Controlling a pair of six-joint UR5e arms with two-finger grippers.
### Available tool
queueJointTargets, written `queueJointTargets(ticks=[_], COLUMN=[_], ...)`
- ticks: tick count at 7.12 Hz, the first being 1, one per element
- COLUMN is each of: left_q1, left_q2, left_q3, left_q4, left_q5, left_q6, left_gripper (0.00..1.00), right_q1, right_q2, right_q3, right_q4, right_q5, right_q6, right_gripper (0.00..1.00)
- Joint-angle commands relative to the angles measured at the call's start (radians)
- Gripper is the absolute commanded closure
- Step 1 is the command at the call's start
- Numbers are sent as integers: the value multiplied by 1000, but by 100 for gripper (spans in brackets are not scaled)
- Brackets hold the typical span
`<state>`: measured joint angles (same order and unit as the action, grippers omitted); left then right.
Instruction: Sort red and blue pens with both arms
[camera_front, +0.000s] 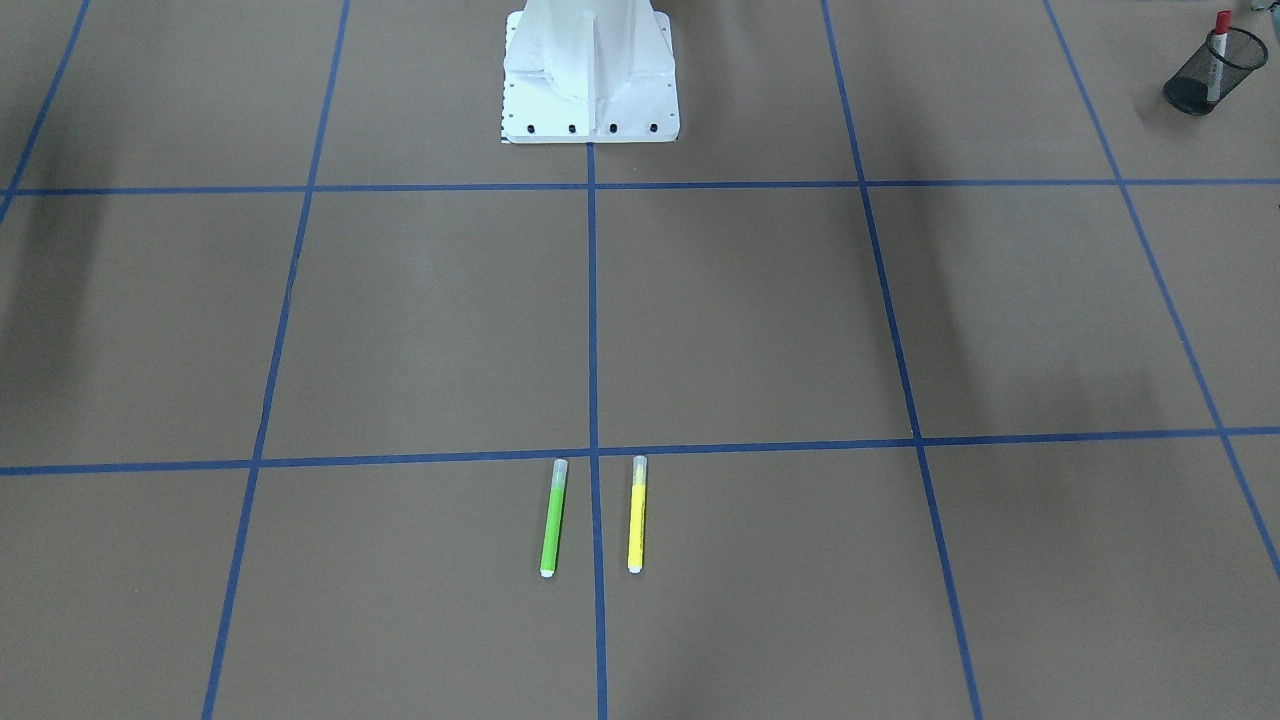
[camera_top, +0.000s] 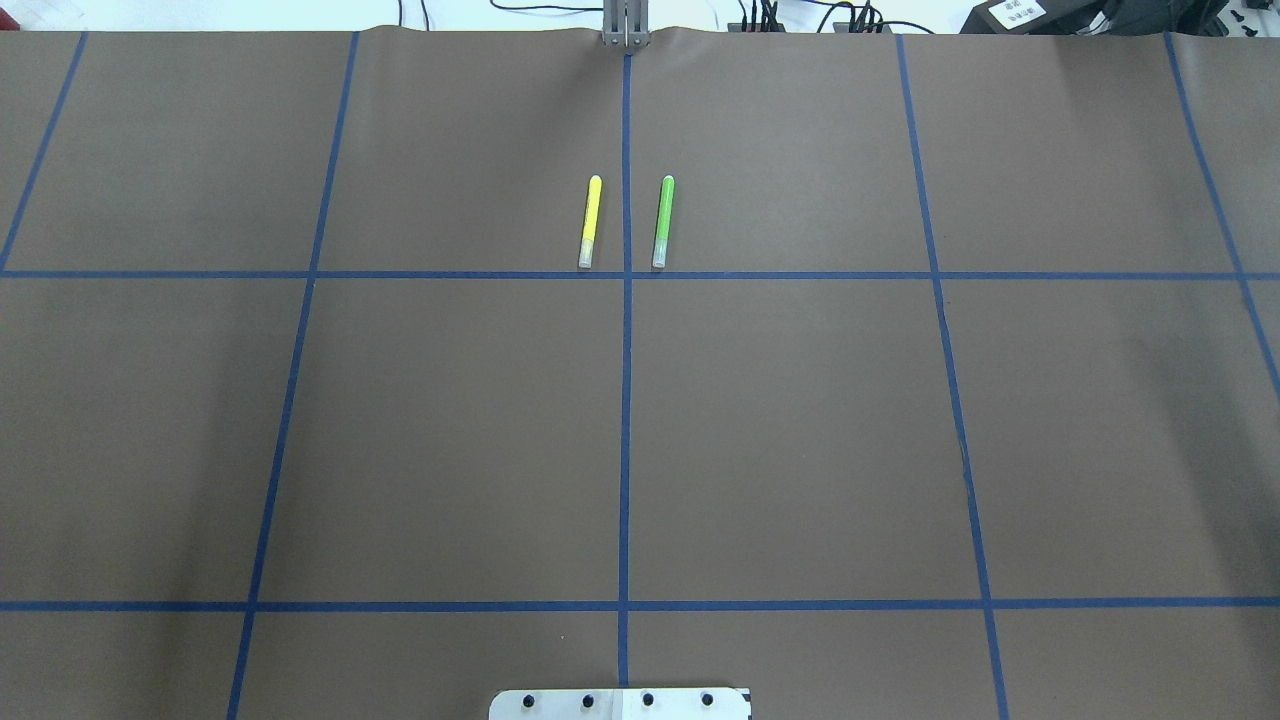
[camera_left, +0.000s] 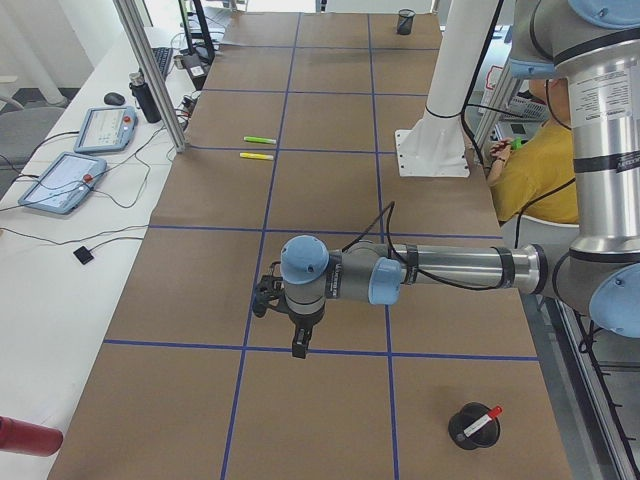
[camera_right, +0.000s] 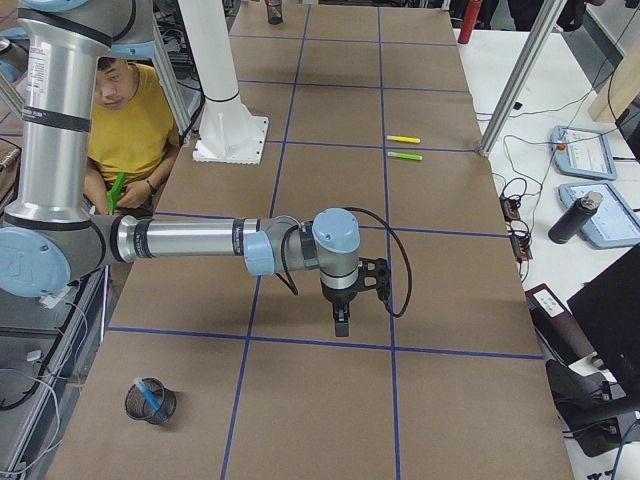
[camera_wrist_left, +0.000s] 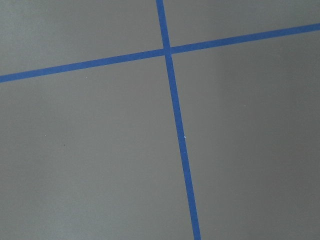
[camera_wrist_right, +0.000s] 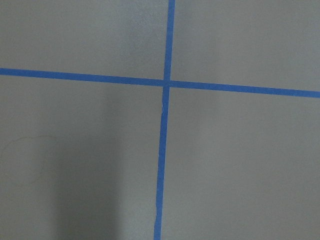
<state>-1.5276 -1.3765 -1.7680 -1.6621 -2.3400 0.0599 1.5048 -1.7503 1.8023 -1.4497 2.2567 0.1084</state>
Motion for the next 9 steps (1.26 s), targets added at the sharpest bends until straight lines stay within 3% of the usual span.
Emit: queueJointTargets(ticks=[1,9], left_q1=[0,0], left_q2=[16,36], left_q3=[-11,-44], left_q4=[1,-2], left_q5=[5,-4], left_q6=[0,0], left_gripper=[0,0], right_q1=[0,-2], right_q2=[0,-2], right_q3=[-1,-11], right_q4=[0,0], right_q5=[0,0], right_q6=[0,-1], right_gripper=[0,0])
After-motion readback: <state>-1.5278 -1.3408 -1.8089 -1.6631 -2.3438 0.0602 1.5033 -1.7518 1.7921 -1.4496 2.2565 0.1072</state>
